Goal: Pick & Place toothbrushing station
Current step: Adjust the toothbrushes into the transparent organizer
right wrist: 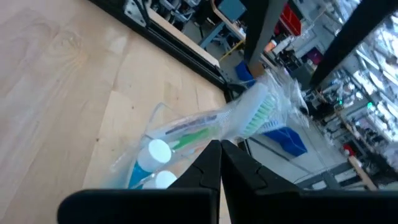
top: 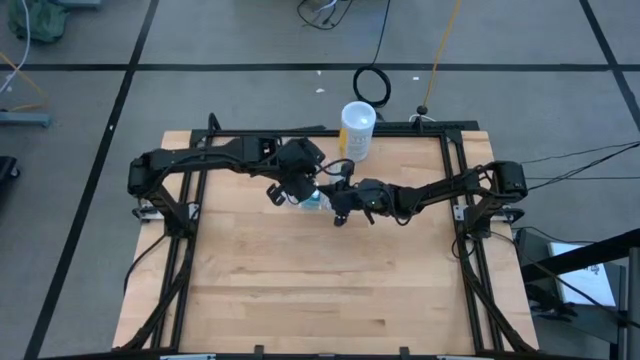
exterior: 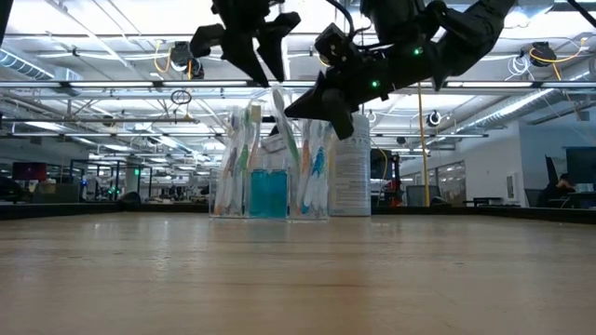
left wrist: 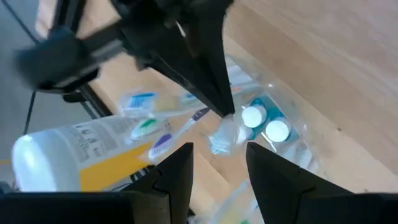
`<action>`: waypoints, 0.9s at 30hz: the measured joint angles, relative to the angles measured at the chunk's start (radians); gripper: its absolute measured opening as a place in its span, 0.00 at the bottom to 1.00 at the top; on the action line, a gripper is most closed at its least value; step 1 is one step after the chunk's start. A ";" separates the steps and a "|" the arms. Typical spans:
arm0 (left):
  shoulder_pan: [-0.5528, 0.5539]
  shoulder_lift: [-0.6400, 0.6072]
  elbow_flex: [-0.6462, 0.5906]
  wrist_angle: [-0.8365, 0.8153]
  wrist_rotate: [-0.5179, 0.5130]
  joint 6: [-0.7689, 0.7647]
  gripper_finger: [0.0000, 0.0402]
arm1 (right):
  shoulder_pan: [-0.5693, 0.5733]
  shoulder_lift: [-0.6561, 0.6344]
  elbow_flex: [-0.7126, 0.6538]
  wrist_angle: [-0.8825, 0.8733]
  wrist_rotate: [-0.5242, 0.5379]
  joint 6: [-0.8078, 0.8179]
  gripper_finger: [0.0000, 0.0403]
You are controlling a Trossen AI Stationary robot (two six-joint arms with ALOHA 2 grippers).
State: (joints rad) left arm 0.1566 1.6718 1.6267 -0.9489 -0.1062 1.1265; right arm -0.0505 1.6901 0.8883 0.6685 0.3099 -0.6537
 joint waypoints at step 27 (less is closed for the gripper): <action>0.004 0.000 -0.069 0.118 0.008 -0.040 0.01 | 0.019 0.001 0.000 -0.009 0.086 -0.132 0.00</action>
State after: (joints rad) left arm 0.1604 1.6718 1.5581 -0.8310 -0.0978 1.0863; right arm -0.0311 1.6909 0.8879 0.6594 0.3962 -0.7861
